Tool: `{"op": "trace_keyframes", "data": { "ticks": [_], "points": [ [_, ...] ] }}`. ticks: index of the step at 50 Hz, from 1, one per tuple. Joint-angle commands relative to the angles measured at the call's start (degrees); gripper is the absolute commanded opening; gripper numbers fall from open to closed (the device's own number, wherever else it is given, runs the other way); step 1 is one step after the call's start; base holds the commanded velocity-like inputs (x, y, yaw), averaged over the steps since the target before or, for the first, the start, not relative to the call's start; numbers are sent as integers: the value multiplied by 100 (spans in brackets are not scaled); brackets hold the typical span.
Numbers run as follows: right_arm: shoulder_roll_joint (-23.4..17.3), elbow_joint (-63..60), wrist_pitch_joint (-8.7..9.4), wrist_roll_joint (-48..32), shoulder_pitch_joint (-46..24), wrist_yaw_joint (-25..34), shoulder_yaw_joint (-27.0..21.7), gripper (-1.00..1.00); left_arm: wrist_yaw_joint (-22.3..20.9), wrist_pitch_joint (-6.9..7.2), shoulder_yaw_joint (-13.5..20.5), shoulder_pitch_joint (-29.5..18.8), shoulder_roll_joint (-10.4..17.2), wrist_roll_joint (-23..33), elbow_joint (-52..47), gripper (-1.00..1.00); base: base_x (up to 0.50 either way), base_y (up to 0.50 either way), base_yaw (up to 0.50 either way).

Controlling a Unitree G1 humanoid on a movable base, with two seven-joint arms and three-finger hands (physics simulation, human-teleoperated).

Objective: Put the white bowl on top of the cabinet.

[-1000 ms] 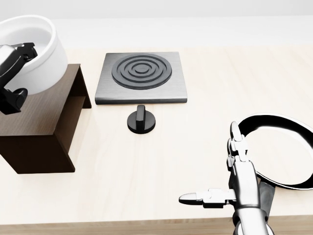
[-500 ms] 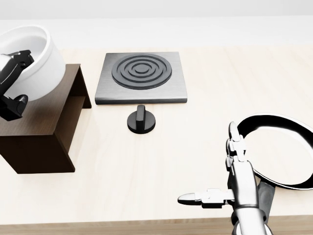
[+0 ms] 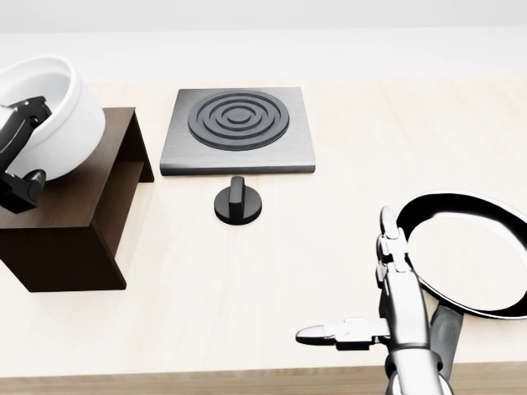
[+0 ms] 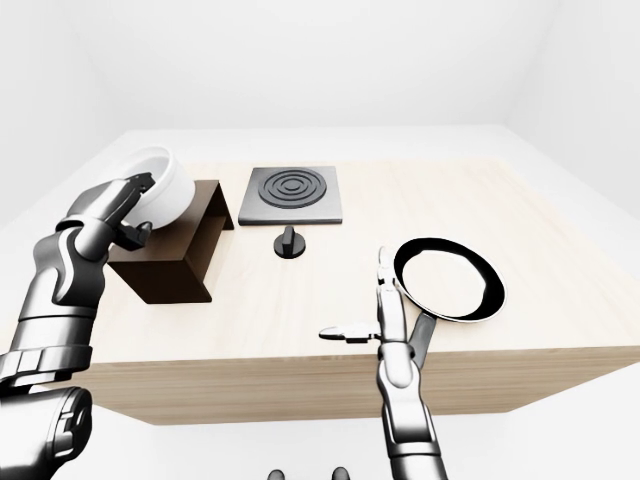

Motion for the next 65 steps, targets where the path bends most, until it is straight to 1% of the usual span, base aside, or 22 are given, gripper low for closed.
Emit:
{"op": "trace_keyframes", "data": {
  "ticks": [1, 7, 13, 18, 29, 43, 45, 53, 58, 59, 60, 61, 65],
  "points": [
    [7, 60, -45, -32, -6, -12, 26, 100, 286, 0, 62, -62, 56, 45, -50, -100, 0, 0, 0],
    [11, 74, -72, -48, 6, -13, 41, 100, 315, 0, 75, -48, 53, 41, -31, -100, 0, 0, 0],
    [22, 161, -119, -93, -22, -45, 67, 100, 631, 0, 80, -174, 33, -109, 403, -100, 0, 0, 0],
    [24, 238, -142, -107, -64, -62, 72, 100, 979, 0, 31, -359, 41, -315, 945, -100, 0, 0, 0],
    [32, 185, -131, -128, -27, -61, 96, 100, 1316, 0, -50, -509, 42, -584, 1471, -100, 0, 0, 0],
    [43, 176, -134, -155, -8, -75, 121, 100, 1415, 0, -108, -563, 55, -679, 1631, -100, 0, 0, 0],
    [42, 189, -137, -156, -17, -74, 120, 100, 1498, 0, -132, -602, 32, -693, 1776, -100, 0, 0, 0],
    [43, 213, -149, -159, -19, -75, 123, 100, 1468, 0, -139, -580, 56, -693, 1715, -100, 0, 0, 0],
    [43, 228, -149, -173, -19, -76, 131, 100, 1547, 0, -147, -635, 32, -721, 1864, -100, 0, 0, 0],
    [42, 231, -149, -175, -21, -72, 133, 100, 1548, 0, -157, -642, 27, -727, 1876, -89, 0, 0, 0],
    [41, 231, -149, -175, -21, -70, 133, 100, 1548, 0, -162, -645, 25, -728, 1875, -47, 1, 0, 0],
    [40, 241, -149, -177, -28, -69, 132, 100, 1516, 0, -180, -654, 17, -719, 1852, 100, 0, 0, 0],
    [36, 258, -149, -175, -39, -64, 125, 100, 1534, 0, -183, -688, 13, -712, 1893, 100, 0, 0, 0]
  ]
}}
